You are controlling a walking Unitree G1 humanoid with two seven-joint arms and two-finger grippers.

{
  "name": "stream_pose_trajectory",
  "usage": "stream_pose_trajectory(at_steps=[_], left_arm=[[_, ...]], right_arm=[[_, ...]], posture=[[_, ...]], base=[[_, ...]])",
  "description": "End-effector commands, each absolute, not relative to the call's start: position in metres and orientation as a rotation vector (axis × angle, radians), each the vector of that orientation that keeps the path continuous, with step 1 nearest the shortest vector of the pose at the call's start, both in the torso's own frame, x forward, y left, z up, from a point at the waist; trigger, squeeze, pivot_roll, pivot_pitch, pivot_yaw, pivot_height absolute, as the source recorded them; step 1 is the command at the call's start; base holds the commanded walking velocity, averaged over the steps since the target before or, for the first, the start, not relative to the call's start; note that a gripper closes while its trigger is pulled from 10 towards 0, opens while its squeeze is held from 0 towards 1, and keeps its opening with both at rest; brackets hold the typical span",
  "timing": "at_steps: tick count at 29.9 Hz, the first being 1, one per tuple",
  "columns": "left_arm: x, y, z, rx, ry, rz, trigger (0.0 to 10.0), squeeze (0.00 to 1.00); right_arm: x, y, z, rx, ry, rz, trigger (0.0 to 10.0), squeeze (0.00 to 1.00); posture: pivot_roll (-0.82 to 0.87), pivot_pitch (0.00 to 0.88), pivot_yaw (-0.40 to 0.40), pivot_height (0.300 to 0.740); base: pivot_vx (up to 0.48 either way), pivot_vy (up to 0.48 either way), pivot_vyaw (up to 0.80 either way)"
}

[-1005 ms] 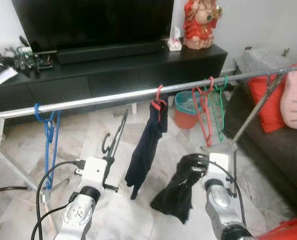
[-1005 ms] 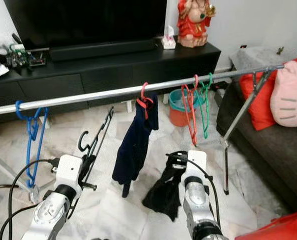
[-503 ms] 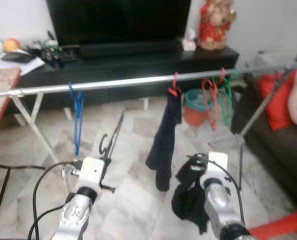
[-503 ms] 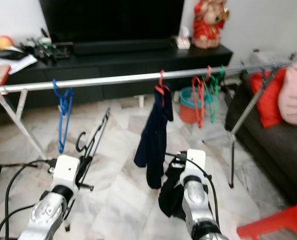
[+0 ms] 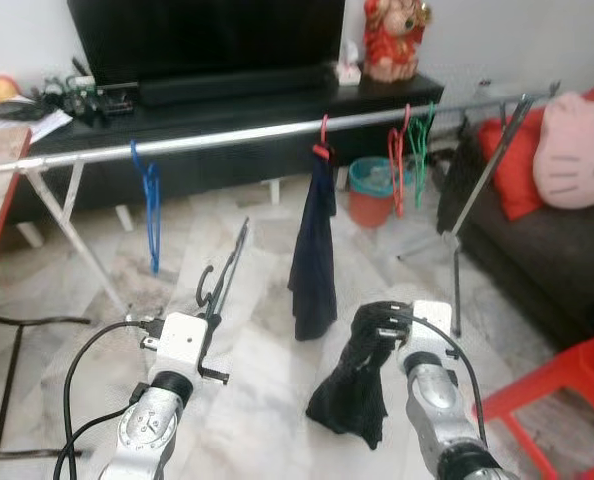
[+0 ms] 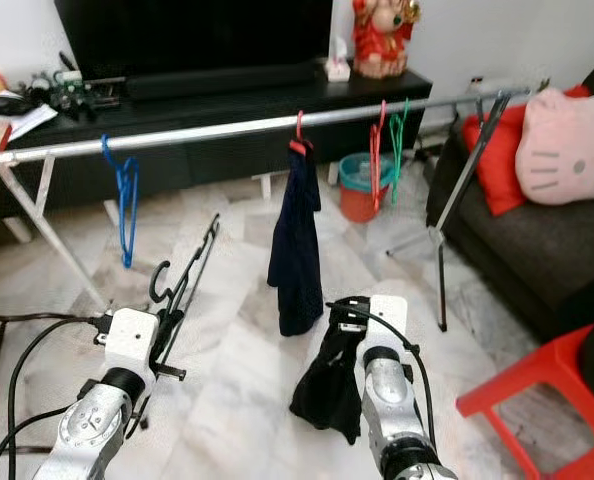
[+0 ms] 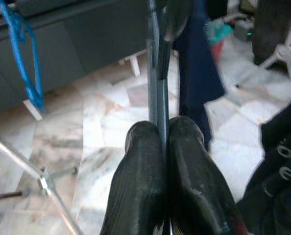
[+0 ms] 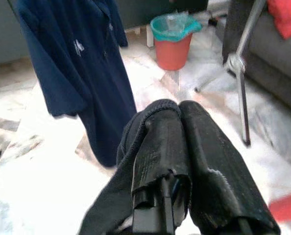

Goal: Hang hanger

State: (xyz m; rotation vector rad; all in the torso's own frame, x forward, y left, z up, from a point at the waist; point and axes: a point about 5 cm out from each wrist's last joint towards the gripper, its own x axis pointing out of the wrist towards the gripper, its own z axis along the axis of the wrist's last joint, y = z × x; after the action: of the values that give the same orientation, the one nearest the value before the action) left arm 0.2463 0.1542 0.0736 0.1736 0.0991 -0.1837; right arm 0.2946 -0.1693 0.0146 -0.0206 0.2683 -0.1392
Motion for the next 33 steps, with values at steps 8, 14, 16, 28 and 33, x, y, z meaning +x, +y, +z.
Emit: stream_pose_trajectory(at_steps=[8,14,16,28,33], left_arm=[[0.25,0.152,0.076,0.201,0.092,-0.212,10.0,0.0],[0.25,0.152,0.076,0.186,0.096,-0.207,10.0,0.0],[0.25,0.153,0.076,0.187,0.097,-0.208,10.0,0.0],[0.249,0.147,0.075,0.173,0.135,-0.312,10.0,0.0],[0.246,0.145,0.077,0.206,0.197,-0.499,10.0,0.0]], right_arm=[[0.305,-0.17,0.027,-0.03,0.219,-0.131,10.0,0.0],[0.307,-0.17,0.03,-0.035,0.21,-0.124,10.0,0.0],[0.309,-0.171,0.033,-0.038,0.204,-0.123,10.0,0.0],[0.327,-0.169,0.053,-0.042,0.164,-0.11,10.0,0.0],[0.34,-0.175,0.062,-0.053,0.192,-0.137,10.0,0.0]], posture=[[0.01,0.0,-0.022,0.74],[0.01,0.0,-0.019,0.74],[0.01,0.0,-0.019,0.74],[0.02,0.0,-0.024,0.74],[0.02,0.0,-0.023,0.74]], base=[[-0.28,0.0,0.0],[-0.28,0.0,0.0],[0.0,0.0,0.0],[0.0,0.0,0.0],[0.0,0.0,0.0]])
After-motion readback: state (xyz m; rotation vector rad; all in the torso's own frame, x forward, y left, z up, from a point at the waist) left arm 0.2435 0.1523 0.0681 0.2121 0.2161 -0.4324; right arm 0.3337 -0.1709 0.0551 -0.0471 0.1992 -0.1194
